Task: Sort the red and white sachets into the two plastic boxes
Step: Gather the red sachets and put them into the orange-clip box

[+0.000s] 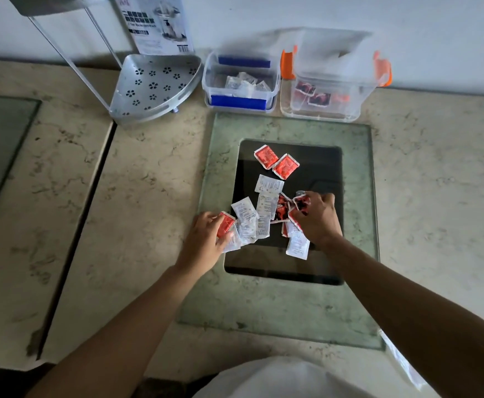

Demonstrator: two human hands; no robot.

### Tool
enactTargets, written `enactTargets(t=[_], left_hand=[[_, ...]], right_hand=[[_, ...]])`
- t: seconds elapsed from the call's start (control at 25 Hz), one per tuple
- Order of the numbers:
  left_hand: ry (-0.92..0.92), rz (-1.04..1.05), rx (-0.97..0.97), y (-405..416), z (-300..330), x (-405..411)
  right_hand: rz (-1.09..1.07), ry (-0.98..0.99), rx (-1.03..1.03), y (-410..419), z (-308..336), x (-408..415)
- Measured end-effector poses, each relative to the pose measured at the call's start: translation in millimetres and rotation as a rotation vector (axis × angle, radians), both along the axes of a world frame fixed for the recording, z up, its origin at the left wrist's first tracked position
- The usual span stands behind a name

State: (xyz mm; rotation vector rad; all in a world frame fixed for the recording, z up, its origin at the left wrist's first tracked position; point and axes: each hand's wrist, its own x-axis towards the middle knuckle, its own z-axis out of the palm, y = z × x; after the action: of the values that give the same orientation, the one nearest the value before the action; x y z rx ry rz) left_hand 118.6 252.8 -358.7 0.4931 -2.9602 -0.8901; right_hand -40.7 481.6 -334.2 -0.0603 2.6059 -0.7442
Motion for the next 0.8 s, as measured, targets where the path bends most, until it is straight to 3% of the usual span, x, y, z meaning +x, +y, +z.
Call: enactTargets(t=[0.12, 0.4, 0.6, 0.72, 0.8], left_hand=[[0.019, 0.081, -0.016, 1.6, -2.0, -10.1], [-0.155, 0.271, 0.234, -1.2, 13.7, -41.9], [-0.051, 0.158, 0.396, 27.1, 39.4, -69.3], [-0.109, 0.042, 0.491, 50.6, 46.1, -100.2], [-0.195, -0.056, 0.421, 65.6, 50.3, -119.3]], right_hand=[[-0.062, -0.015, -0.006, 4.4, 2.4, -3.6], [-0.149, -0.006, -0.018, 13.8, 0.0, -1.8], [-0.181, -0.062, -0.142, 31.7, 4.1, 9.7], [-0.126, -0.095, -0.203, 40.8, 3.7, 16.2], [-0.041, -0.129, -0.165, 42.6, 2.7, 19.0]])
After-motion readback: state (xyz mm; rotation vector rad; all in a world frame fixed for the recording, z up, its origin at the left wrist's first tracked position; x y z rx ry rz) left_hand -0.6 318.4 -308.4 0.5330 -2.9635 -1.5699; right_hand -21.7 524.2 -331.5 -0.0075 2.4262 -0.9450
